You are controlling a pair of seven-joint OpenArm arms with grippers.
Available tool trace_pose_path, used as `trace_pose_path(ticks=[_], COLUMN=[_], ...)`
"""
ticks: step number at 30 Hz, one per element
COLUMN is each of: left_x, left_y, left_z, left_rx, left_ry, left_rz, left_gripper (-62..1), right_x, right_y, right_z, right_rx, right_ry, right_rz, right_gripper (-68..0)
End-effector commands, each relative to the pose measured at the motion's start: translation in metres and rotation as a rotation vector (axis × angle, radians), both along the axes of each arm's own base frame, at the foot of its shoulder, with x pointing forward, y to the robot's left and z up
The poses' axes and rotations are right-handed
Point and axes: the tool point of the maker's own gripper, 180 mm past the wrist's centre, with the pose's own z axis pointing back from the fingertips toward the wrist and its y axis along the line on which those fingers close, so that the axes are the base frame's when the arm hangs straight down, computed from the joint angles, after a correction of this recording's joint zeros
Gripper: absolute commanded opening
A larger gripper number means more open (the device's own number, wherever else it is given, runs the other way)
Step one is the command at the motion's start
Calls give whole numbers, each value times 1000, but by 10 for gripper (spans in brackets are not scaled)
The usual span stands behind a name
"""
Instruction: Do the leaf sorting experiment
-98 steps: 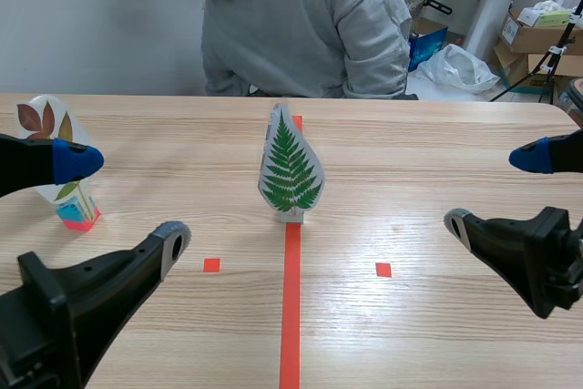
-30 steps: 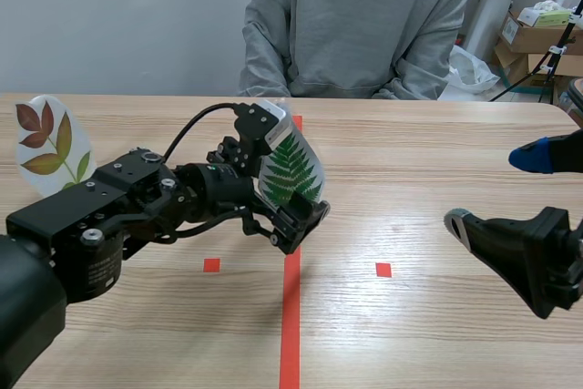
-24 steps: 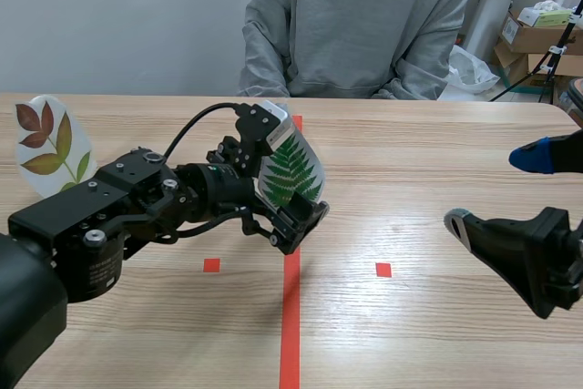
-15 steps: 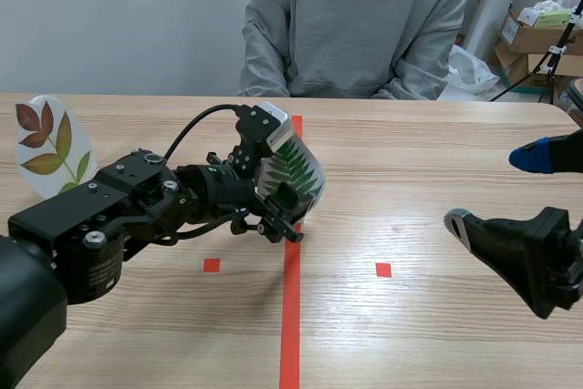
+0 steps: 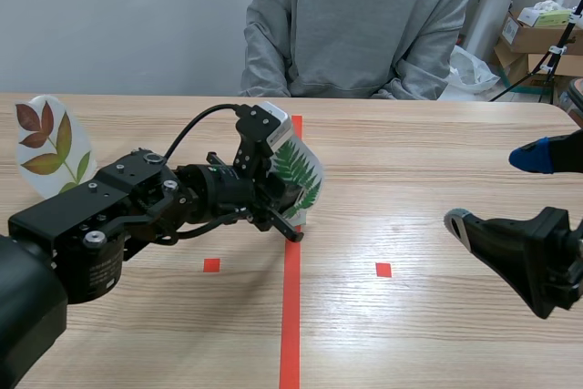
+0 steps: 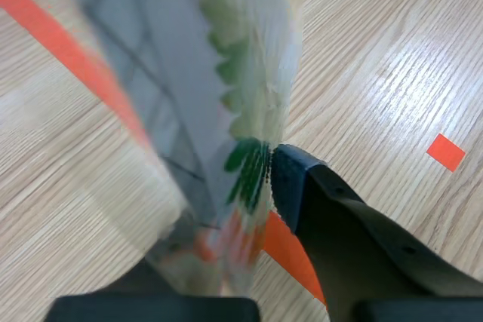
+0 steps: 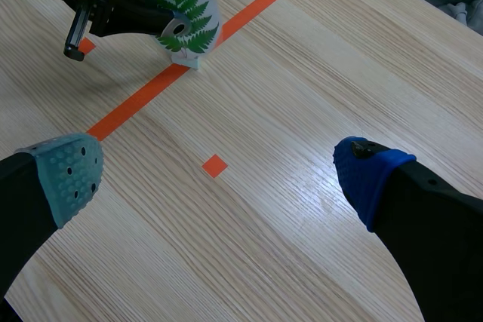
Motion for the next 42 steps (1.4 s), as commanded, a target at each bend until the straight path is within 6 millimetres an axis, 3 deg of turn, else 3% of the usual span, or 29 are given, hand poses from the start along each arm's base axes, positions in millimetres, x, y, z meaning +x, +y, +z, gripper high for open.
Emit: trace_pose_path(ticks=[1,13,18,33,42], left_x=[5,-5,-8,-10,-6], left_y=[-9,-2,19,152,242], left_z=[14,10,22,9,21], left_rx=[-32,-48,-98,-50,29], left_ry=[-31,-8,-30,-48,-118], left_rz=[-5,29,122,529,712], left_gripper=[-568,-569,-569,-569,-569], right_x=[5,5,5,5,5], right_y=[0,0,0,0,0], right_z=[8,8,8,8,8], right_rx=[10,9,10,10,10], right_ry=[-28,-28,-28,-29,-29], right_rz=[1,1,1,1,1], right_gripper=[-41,-41,-41,-41,-41])
